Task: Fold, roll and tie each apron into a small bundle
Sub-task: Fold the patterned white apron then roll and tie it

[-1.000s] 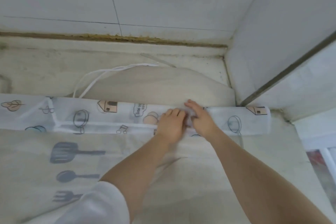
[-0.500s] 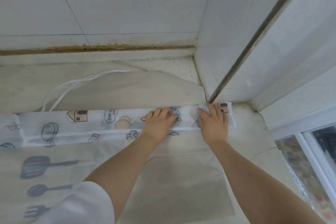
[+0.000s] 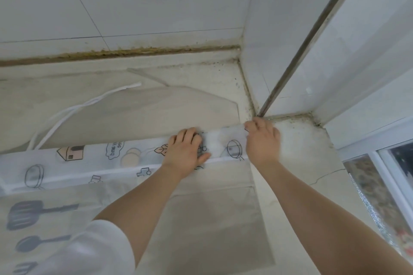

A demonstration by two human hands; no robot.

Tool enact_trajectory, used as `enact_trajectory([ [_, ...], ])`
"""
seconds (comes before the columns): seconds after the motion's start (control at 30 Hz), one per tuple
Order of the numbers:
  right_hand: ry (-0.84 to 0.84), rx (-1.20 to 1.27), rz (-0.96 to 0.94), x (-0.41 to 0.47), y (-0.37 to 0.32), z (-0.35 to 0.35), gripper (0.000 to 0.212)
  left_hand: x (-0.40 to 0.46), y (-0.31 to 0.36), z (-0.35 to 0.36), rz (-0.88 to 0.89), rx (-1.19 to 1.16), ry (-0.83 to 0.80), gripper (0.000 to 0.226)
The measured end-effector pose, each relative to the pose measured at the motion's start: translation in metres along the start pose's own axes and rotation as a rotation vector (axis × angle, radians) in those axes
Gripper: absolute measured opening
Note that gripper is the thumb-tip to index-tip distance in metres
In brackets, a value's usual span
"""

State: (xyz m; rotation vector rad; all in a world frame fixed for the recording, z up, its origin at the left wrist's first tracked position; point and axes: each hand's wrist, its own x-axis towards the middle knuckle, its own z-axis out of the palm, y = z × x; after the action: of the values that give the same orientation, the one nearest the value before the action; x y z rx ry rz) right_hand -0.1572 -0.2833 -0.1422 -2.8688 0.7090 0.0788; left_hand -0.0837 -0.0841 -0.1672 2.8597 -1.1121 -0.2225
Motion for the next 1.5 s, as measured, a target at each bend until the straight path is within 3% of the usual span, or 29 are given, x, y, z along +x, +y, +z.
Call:
enact_trajectory([
  [0.1, -0.073, 0.139, 0.352, -0.003, 0.005, -0.003, 0.065, -0.001, 0.002, -0.002, 0.011, 0.027, 0.042, 0.037],
  [0.2, -0.099, 0.235, 0.455, 0.003, 0.007, -0.007, 0.078, 0.005, 0.012, -0.009, 0.078, 0.053, -0.058, 0.049],
  [0.3, -0.137, 0.395, 0.54, 0.015, 0.011, -0.009, 0.073, 0.013, 0.02, -0.018, 0.123, 0.158, -0.142, 0.078],
  [0.4, -0.17, 0.538, 0.635, 0.02, 0.016, -0.014, 0.046, 0.02, 0.027, -0.025, 0.212, 0.198, -0.124, 0.083],
  [0.47, -0.203, 0.442, 0.574, 0.018, 0.013, -0.018, 0.022, 0.022, 0.033, -0.03, 0.285, 0.207, -0.121, 0.074],
  [0.57, -0.187, 0.423, 0.417, 0.013, 0.0, -0.023, 0.019, 0.024, 0.043, -0.029, 0.218, 0.05, -0.166, 0.048],
  [0.67, -0.148, 0.437, 0.231, 0.016, -0.022, -0.042, 0.012, 0.024, 0.046, -0.025, 0.03, -0.082, -0.312, 0.06],
  [0.73, -0.253, 0.493, 0.125, 0.021, -0.042, -0.051, 0.019, 0.024, 0.048, -0.024, -0.033, -0.057, -0.346, 0.069],
  [0.77, -0.32, 0.552, 0.115, 0.019, -0.054, -0.052, 0.021, 0.023, 0.048, -0.026, -0.054, -0.063, -0.349, 0.073],
  [0.83, -0.441, 0.681, 0.114, 0.014, -0.081, -0.045, 0.006, 0.019, 0.042, -0.027, -0.069, -0.15, -0.348, 0.075],
  [0.9, -0.5, 0.801, 0.169, 0.011, -0.1, -0.028, 0.039, 0.012, 0.028, -0.029, -0.004, -0.328, -0.35, 0.067],
  [0.93, -0.503, 0.85, 0.193, 0.008, -0.109, -0.022, 0.041, 0.004, 0.017, -0.031, 0.036, -0.348, -0.345, 0.059],
  [1.0, -0.459, 0.82, 0.207, 0.003, -0.117, -0.012, 0.01, -0.013, -0.007, -0.034, 0.029, -0.223, -0.267, 0.045],
  [1.1, -0.489, 0.713, 0.169, -0.012, -0.127, -0.002, 0.016, -0.036, -0.044, -0.029, -0.139, -0.259, -0.15, 0.034],
  [1.2, -0.518, 0.794, 0.198, -0.019, -0.137, 0.004, 0.037, -0.046, -0.057, -0.024, -0.185, -0.575, -0.141, 0.038],
  [1.33, -0.572, 0.87, 0.29, -0.018, -0.14, -0.001, 0.022, -0.051, -0.049, -0.029, -0.159, -0.554, -0.123, 0.055],
  [1.5, -0.548, 0.424, -0.114, -0.019, -0.135, -0.005, 0.031, -0.047, -0.037, -0.029, -0.206, -0.376, -0.134, 0.054],
])
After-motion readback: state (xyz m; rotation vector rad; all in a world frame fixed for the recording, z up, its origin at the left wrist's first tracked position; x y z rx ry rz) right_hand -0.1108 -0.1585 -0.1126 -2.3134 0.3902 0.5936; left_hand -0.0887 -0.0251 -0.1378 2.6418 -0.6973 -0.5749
